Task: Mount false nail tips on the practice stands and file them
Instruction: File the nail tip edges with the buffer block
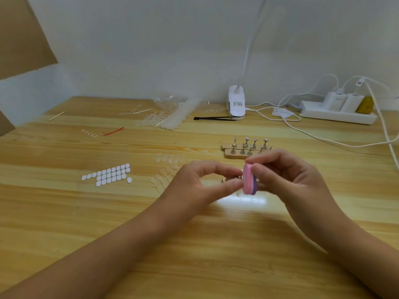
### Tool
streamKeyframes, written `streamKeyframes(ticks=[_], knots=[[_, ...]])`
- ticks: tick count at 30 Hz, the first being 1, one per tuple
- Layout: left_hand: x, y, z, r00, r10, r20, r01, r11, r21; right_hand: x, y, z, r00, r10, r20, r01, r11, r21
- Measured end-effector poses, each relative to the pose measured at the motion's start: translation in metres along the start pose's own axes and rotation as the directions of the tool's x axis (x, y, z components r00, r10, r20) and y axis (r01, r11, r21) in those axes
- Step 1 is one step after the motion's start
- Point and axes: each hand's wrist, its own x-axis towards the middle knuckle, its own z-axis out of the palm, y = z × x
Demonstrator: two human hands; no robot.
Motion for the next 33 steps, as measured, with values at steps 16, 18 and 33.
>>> streamKeyframes(ticks=[16, 18, 33], knots=[[0.013, 0.004, -0.007, 0.989, 0.024, -0.144, -0.038, 0.995, -0.093, -0.012, -0.005, 0.009, 0.818, 0.170, 0.550, -0.115, 0.984, -0.133], [0.016, 0.009, -0.004, 0.991, 0.020, -0.130, -0.023, 0.999, -0.024, -0.012, -0.005, 0.010, 0.757, 0.211, 0.618, -0.155, 0.977, -0.143], [0.077, 0.018, 0.039, 0.985, -0.163, -0.052, 0.169, 0.889, 0.425, -0.002, 0.004, -0.003, 0.601, 0.299, 0.742, -0.344, 0.934, -0.098]])
